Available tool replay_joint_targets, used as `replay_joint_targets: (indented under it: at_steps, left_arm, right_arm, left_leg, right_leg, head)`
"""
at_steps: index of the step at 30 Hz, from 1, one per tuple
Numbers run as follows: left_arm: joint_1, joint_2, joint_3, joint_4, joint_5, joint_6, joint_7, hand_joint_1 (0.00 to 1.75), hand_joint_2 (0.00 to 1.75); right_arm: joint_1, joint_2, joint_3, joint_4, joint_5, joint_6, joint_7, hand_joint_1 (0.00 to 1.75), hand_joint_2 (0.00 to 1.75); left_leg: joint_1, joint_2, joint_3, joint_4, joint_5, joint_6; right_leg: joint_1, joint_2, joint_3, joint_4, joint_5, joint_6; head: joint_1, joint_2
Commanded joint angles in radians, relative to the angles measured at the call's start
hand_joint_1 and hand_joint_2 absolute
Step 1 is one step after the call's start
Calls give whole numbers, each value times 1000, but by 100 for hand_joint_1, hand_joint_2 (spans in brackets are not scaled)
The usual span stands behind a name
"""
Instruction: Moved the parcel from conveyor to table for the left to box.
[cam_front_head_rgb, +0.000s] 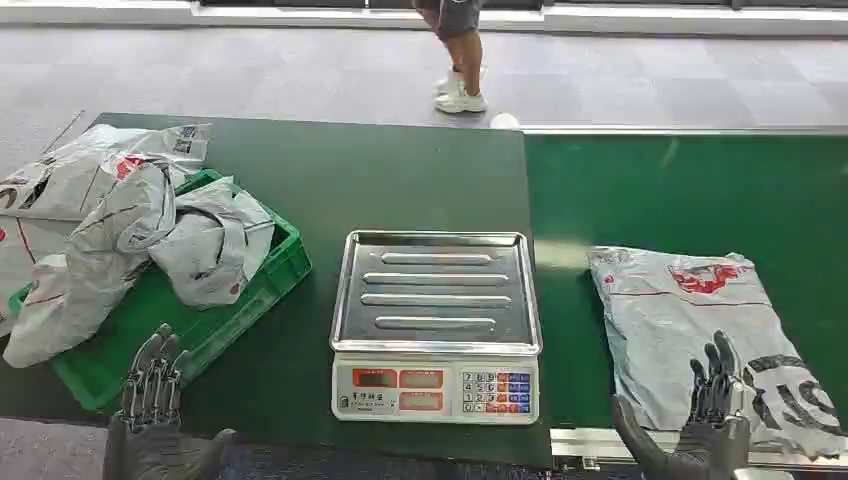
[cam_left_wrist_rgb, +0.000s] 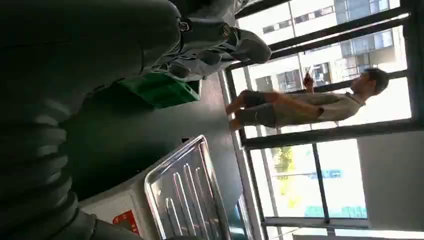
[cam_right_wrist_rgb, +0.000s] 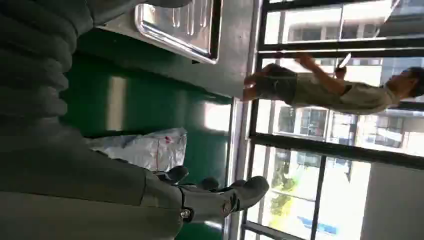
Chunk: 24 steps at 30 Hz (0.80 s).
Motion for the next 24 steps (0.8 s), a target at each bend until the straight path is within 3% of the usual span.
replay_joint_targets:
  at_steps: [1, 2, 3, 4, 5, 6, 7, 9, 13, 18, 21, 22, 23, 24]
  left_arm:
    - [-35, -8, 54, -41, -44, -42, 19, 0, 175]
    - [-40, -2, 42, -41, -49, -43, 17, 0, 175]
    - [-43, -2, 35, -40, -50, -37, 18, 0, 175]
    - [-41, 13, 15, -43, -48, -6, 10, 0, 175]
    - [-38, 26, 0, -43, -39, 10, 11, 0, 175]
    - [-36, 50, -21, -37, -24, 34, 16, 0, 175]
    - [-35, 69, -40, -31, -16, 59, 13, 0, 175]
    - [-22, 97, -66, -14, -20, 121, -11, 0, 175]
    - [18, 84, -47, -44, 9, 166, -23, 0, 175]
    - [23, 79, -45, -61, 10, 167, -19, 0, 175]
    - [26, 70, -36, -66, 10, 168, -18, 0, 175]
    - [30, 69, -33, -72, 8, 168, -18, 0, 175]
    - [38, 63, -26, -83, 8, 168, -19, 0, 175]
    - [43, 55, -16, -92, 7, 166, -18, 0, 175]
  right_arm:
    - [-174, -97, -271, 328, 765, -16, 432, 0, 175]
    - [-239, -144, -292, 445, 804, 126, 520, 0, 175]
    - [-313, -162, -305, 552, 791, 127, 486, 0, 175]
    - [-463, -200, -305, 795, 795, 273, 575, 0, 175]
    - [-557, -218, -294, 964, 808, 320, 601, 0, 175]
    - [-679, -248, -252, 1181, 856, 495, 756, 0, 175]
    - [-764, -260, -219, 1351, 885, 516, 760, 0, 175]
    - [-861, -249, -239, 1558, 826, 605, 706, 0, 175]
    - [-883, -198, -208, 1585, 835, 587, 709, 0, 175]
    - [-889, -192, -203, 1575, 838, 591, 726, 0, 175]
    - [-891, -194, -197, 1575, 827, 630, 719, 0, 175]
    - [-897, -198, -186, 1579, 834, 639, 721, 89, 175]
    - [-903, -198, -181, 1573, 837, 620, 717, 175, 175]
    - [-908, -194, -190, 1560, 829, 578, 707, 175, 175]
  left_leg:
    - [1, 1, 2, -2, 1, 1]
    - [1, 1, 2, -4, 2, 1]
    - [1, 2, 2, -4, 2, 2]
    - [1, 6, 2, -3, 2, 2]
    - [1, 9, 3, -6, 3, 3]
    - [1, 9, 2, -7, 4, 4]
    - [3, 15, 4, -5, 2, 2]
    - [2, 13, 5, -4, 3, 4]
    - [0, 7, 6, 1, 7, 8]
    - [4, 7, 11, 2, 6, 5]
    - [4, 5, 4, 1, 10, 6]
    - [4, 7, 6, 3, 7, 6]
    - [4, 6, -5, 3, 10, 8]
    - [6, 7, -1, 5, 3, 7]
  right_leg:
    - [1, 1, 2, -4, 2, 0]
    - [1, 1, 2, -6, 3, 1]
    - [1, 2, 3, -7, 4, 1]
    - [1, 6, 2, -6, 5, 1]
    - [1, 9, 3, -8, 8, 2]
    - [0, 9, 4, -10, 9, 2]
    - [3, 15, 5, -10, 10, 2]
    - [1, 13, 6, -8, 10, 4]
    - [-2, 5, 0, -4, 11, 7]
    - [4, 7, 5, -5, 11, 4]
    - [4, 4, 1, -7, 14, 4]
    - [4, 6, 5, -6, 11, 4]
    - [3, 4, 0, -7, 12, 4]
    - [4, 5, 5, -6, 4, 7]
  head:
    - [0, 0]
    - [0, 0]
    - [0, 0]
    - [0, 0]
    - [0, 0]
    - [0, 0]
    - [0, 0]
    - [0, 0]
    - [0, 0]
    - [0, 0]
    - [0, 0]
    - [-1, 0]
    - [0, 0]
    - [0, 0]
